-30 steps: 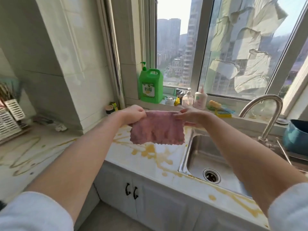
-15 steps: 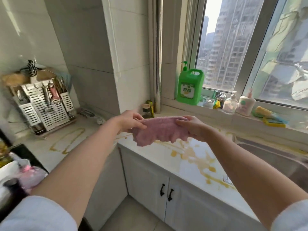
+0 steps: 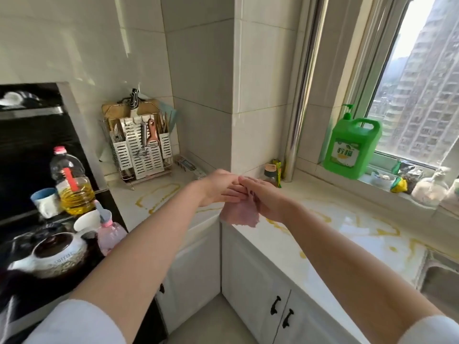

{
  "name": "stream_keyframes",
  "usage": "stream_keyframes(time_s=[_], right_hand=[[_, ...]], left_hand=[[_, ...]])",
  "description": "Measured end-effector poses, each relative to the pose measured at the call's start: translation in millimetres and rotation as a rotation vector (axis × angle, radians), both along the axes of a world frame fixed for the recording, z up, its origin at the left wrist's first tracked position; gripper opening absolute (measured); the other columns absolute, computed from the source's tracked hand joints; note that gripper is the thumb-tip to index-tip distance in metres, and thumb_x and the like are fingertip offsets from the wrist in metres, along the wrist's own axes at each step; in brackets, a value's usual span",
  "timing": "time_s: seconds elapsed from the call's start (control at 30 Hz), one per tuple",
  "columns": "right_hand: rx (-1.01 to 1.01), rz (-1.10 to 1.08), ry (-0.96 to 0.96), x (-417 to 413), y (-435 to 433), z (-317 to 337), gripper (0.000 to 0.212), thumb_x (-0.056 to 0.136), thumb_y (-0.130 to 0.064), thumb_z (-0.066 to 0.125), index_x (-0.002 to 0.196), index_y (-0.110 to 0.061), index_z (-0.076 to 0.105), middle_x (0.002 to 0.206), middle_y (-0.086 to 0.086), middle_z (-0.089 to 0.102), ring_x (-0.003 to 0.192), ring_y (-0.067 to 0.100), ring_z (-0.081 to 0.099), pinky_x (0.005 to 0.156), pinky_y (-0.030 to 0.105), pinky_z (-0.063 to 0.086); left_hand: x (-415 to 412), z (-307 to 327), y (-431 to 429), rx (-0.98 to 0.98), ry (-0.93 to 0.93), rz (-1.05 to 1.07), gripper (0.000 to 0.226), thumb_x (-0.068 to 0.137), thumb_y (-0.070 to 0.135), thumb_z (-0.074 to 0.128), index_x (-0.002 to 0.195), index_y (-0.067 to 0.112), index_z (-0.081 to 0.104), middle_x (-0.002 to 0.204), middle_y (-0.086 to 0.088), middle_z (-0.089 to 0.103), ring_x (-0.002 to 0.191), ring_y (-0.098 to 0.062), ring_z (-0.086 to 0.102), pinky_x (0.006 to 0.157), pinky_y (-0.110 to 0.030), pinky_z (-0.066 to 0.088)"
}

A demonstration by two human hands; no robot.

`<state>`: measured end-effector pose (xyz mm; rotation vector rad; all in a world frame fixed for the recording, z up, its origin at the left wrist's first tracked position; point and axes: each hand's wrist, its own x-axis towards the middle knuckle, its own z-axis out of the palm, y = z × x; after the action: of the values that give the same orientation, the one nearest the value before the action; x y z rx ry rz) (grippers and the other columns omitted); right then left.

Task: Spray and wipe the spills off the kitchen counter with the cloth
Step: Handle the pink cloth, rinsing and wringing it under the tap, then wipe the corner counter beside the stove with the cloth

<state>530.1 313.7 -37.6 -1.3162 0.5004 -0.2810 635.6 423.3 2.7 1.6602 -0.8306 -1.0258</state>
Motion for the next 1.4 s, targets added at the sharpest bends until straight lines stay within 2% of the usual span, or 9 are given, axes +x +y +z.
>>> stream_keyframes(time_s=[0.13,0.23,0.37,0.5,0.67,0.87,1.1,1.23,1.4], right_hand=[[0.015,0.137,-0.018,19,3,-2,0.025,0.096,-0.023,0.053,0.112,-0.009,0.066,0.104,0.013,0.067,0.099,0.024,0.062,0.089,0.033,0.049],[0.136,0.098,-0.022,35,7,2,0.024,0.095,-0.018,0.040,0.094,-0.007,0.061,0.075,0.009,0.060,0.075,0.020,0.054,0.070,0.029,0.045],[0.150,0.132,0.024,67,16,-4,0.031,0.095,-0.021,0.045,0.119,-0.004,0.055,0.084,0.009,0.061,0.079,0.020,0.056,0.070,0.030,0.047],[0.162,0.271,-0.020,90,31,-20,0.032,0.096,-0.033,0.051,0.118,-0.012,0.063,0.097,0.007,0.069,0.088,0.022,0.065,0.074,0.032,0.052],[0.229,0.387,-0.003,116,54,-43,0.027,0.094,-0.030,0.054,0.109,-0.010,0.064,0.096,0.012,0.071,0.086,0.026,0.069,0.074,0.036,0.054],[0.308,0.465,-0.028,178,69,-62,0.032,0.092,-0.027,0.057,0.115,-0.006,0.063,0.114,0.017,0.066,0.105,0.034,0.063,0.095,0.050,0.049],[0.186,0.474,0.211,270,73,-73,0.044,0.096,-0.043,0.050,0.123,-0.009,0.055,0.112,0.015,0.066,0.099,0.031,0.064,0.075,0.037,0.055],[0.066,0.349,0.260,304,68,-81,0.039,0.095,-0.042,0.053,0.117,-0.010,0.060,0.110,0.012,0.069,0.103,0.027,0.065,0.087,0.038,0.054],[-0.096,0.105,0.311,317,43,-99,0.030,0.095,-0.030,0.056,0.112,-0.006,0.063,0.107,0.015,0.067,0.096,0.028,0.064,0.081,0.038,0.054]], left_hand=[[25,-6,16,-0.061,-0.261,0.334,0.032,0.087,-0.002,0.048,0.095,0.015,0.073,0.083,0.002,0.066,0.081,-0.013,0.057,0.066,-0.020,0.045],[43,-18,26,-0.022,-0.185,0.480,0.015,0.092,0.024,0.060,0.102,0.016,0.067,0.093,0.001,0.062,0.091,-0.017,0.053,0.086,-0.034,0.047],[60,-31,44,-0.064,-0.019,0.559,0.031,0.098,0.043,0.054,0.103,0.015,0.068,0.097,-0.006,0.069,0.082,-0.019,0.062,0.075,-0.031,0.052],[77,-43,56,-0.055,-0.167,0.695,0.040,0.104,0.042,0.039,0.130,0.018,0.057,0.124,-0.008,0.061,0.110,-0.023,0.057,0.101,-0.039,0.048],[93,-56,72,0.075,-0.045,0.706,0.055,0.096,0.063,0.039,0.129,0.023,0.055,0.125,-0.009,0.060,0.116,-0.028,0.059,0.102,-0.041,0.048],[149,-82,89,0.082,-0.196,0.793,0.041,0.106,0.036,0.038,0.134,0.011,0.054,0.125,-0.010,0.057,0.111,-0.023,0.052,0.090,-0.030,0.039],[237,-95,95,0.113,-0.260,0.846,0.039,0.103,0.037,0.044,0.124,0.010,0.062,0.121,-0.011,0.063,0.112,-0.025,0.057,0.087,-0.027,0.038],[269,-106,93,0.104,-0.191,0.745,0.041,0.089,0.047,0.066,0.115,0.015,0.063,0.102,-0.001,0.065,0.094,-0.016,0.061,0.067,-0.024,0.045],[281,-137,75,0.160,-0.069,0.690,0.022,0.096,0.035,0.062,0.103,0.014,0.058,0.089,-0.005,0.062,0.079,-0.019,0.062,0.074,-0.031,0.056]])
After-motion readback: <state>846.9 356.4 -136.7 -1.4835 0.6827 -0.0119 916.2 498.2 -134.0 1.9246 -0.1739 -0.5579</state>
